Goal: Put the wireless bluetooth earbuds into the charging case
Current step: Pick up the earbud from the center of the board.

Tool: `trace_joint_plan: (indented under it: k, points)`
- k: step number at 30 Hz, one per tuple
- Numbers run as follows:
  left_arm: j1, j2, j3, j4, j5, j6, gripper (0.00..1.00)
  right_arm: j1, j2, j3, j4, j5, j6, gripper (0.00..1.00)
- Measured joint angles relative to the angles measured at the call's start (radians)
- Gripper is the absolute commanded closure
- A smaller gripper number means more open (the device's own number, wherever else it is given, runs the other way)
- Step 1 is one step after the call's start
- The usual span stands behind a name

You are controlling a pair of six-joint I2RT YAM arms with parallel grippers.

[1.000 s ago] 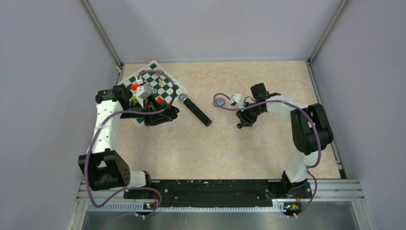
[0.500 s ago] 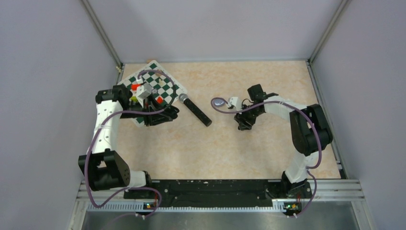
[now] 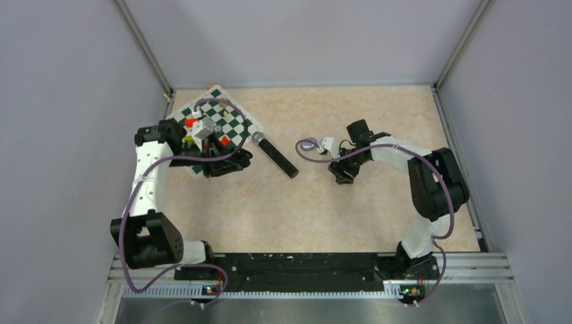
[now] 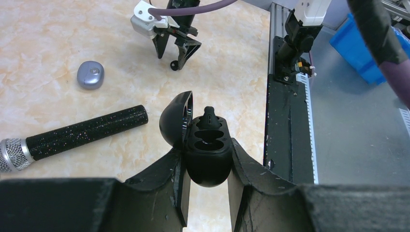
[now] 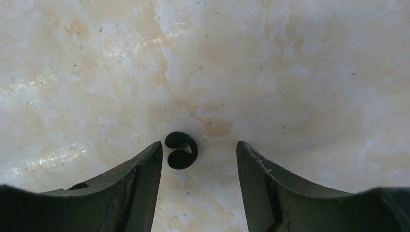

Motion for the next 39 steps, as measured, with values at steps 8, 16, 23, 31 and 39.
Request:
trace_joint_plan:
  k: [8,16,23,31,39]
  points:
    - [0.000,-0.004,0.000,0.010,0.000,-0.003,1.00,-0.025,-0.016,0.012,-0.113,-0.134,-0.027,0.42]
    - [0.000,-0.005,0.000,0.019,0.000,-0.018,1.00,-0.117,-0.016,0.059,-0.154,-0.272,0.009,0.51]
    - [0.000,-0.005,0.000,0.024,0.000,-0.022,1.00,-0.178,0.007,0.069,-0.084,-0.298,0.129,0.66]
    - [0.000,-0.005,0.000,0.030,0.000,-0.026,1.00,-0.189,0.125,0.118,-0.082,-0.297,0.214,0.83]
    - [0.000,-0.005,0.000,0.034,0.000,-0.033,1.00,-0.193,0.154,0.140,-0.114,-0.296,0.225,0.83]
